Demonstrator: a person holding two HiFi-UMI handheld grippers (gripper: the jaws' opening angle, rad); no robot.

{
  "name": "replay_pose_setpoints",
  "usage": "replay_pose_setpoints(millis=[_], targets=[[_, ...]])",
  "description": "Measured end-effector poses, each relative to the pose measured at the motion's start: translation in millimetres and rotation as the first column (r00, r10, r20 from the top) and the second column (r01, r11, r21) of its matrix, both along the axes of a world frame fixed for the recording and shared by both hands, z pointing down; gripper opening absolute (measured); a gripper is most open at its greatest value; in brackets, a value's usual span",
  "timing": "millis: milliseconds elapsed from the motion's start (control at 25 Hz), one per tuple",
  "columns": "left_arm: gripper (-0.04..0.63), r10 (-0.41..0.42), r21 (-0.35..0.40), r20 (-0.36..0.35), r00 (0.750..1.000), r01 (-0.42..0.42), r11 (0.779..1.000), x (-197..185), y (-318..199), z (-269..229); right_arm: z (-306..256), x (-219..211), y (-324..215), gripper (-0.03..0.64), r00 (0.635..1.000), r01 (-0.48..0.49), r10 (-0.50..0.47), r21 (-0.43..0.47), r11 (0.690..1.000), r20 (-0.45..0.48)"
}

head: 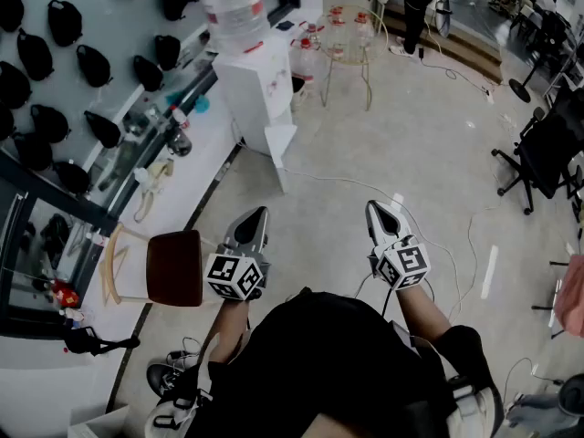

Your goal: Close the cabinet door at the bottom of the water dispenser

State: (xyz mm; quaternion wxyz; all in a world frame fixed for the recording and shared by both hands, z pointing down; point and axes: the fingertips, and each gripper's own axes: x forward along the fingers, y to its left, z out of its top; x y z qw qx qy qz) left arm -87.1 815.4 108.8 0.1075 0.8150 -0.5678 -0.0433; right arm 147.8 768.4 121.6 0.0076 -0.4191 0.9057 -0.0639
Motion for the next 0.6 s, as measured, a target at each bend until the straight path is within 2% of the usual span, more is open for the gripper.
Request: replay_pose_setpoints(millis=[280, 600], targets=[[0.006, 0.014, -0.02, -0.011, 1.0, -0.014, 1.0, 10.0, -4.9, 6.4, 6.9, 9.4, -1.3, 0.005, 1.0, -0.011, 0.011, -0.023, 1.0, 0.003], [0.006, 0.032, -0.024, 0.001, 0.999, -0.032, 0.999, 37.7, -7.8, 7.2, 13.4, 28.5, 5.4, 0.005, 1.0, -0.009, 0.01, -0.04, 0.999, 0.014]])
